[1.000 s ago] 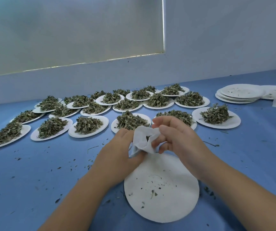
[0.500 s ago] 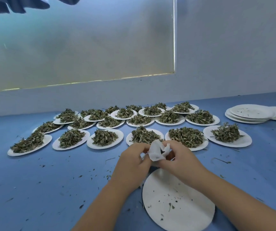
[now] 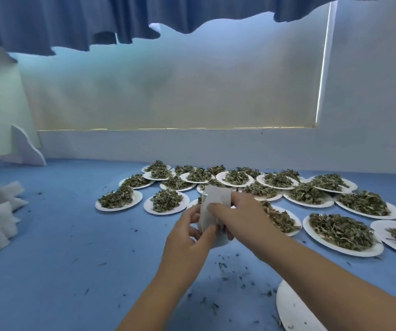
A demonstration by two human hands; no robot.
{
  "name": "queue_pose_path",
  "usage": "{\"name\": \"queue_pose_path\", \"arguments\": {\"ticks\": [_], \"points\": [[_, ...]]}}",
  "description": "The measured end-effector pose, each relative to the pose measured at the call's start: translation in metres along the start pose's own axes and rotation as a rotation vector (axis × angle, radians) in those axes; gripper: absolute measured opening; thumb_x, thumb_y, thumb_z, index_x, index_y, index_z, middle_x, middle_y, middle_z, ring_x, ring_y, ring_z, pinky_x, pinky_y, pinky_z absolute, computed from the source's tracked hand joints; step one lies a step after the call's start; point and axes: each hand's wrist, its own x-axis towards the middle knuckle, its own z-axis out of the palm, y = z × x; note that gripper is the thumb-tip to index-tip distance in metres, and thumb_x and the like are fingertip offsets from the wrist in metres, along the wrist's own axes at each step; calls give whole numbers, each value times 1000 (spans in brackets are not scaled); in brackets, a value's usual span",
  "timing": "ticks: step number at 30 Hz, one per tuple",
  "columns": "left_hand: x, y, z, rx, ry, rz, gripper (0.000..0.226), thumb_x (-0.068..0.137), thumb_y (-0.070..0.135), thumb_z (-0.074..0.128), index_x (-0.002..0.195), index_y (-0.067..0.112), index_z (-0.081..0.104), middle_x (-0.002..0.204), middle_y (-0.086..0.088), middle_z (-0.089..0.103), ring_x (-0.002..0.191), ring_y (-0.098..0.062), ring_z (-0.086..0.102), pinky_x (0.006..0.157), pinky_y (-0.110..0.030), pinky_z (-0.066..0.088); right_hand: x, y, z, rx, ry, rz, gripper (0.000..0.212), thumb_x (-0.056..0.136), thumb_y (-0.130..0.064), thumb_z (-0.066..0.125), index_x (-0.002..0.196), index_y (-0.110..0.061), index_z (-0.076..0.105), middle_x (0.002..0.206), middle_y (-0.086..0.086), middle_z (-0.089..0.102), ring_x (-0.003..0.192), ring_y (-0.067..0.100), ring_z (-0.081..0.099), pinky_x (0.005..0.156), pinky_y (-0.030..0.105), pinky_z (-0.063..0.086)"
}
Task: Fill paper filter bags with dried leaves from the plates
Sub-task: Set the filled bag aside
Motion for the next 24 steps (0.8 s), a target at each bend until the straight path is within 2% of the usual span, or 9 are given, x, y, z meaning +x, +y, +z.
{"name": "queue_pose_path", "arguments": {"ticks": [2,4,7,10,13,16,18,20,24], "points": [[-7,-10,-35,55,-10,-7,42,79,48,68,116,55,49,91,20,62,65,3,56,53,-8,41,5,-8,34,92,-59,40,21,84,-27,61,88,-8,65,68,5,61,55,16,52,54,32,45],[-18,-20,-69,123,-40,-19,44,72,47,70,108,61,47,89,25,63,68,5,57,55,-6,40,7,-13,72,182,-112,83,22,85,-30,62,84,-8,64,69,3,62,56,16,55,55,31,45],[-34,-35,-122,202,18,-65,43,71,38,70,104,58,51,94,26,65,73,6,60,58,-5,40,7,-19,132,353,-224,151,31,85,-32,64,86,-2,59,71,12,55,56,21,49,55,33,42],[-45,-47,-176,251,143,-105,40,72,29,69,103,51,57,93,27,67,77,7,61,61,-6,42,5,-29,188,579,-347,227,24,88,-29,62,83,-7,56,64,13,52,46,19,48,47,29,43],[-47,-57,-222,346,248,-154,29,80,22,71,98,42,59,85,29,66,71,9,60,58,-5,41,6,-38,227,730,-452,287,21,92,-27,59,94,-6,62,80,10,62,48,18,53,44,27,43],[-38,-70,-260,456,374,-201,15,82,28,71,87,34,59,74,20,65,67,12,56,56,-6,38,9,-30,247,733,-513,337,26,92,-27,59,105,-5,63,96,9,67,54,20,57,46,28,44],[-27,-82,-278,532,449,-240,14,83,31,69,79,28,56,71,12,60,64,3,54,54,-13,38,12,-17,249,795,-525,406,26,92,-23,58,105,-1,60,86,11,66,52,19,56,47,27,47],[-14,-100,-289,591,501,-290,27,83,36,67,72,22,48,66,7,50,59,-6,46,52,-24,33,19,-7,245,918,-550,479,24,92,-23,58,102,-1,61,76,11,64,53,17,56,49,26,50],[14,-137,-304,624,564,-391,33,86,32,63,69,17,39,66,6,45,60,-11,41,51,-28,29,25,3,244,962,-620,503,26,88,-24,61,98,0,64,72,11,62,55,16,55,51,26,50]]}}
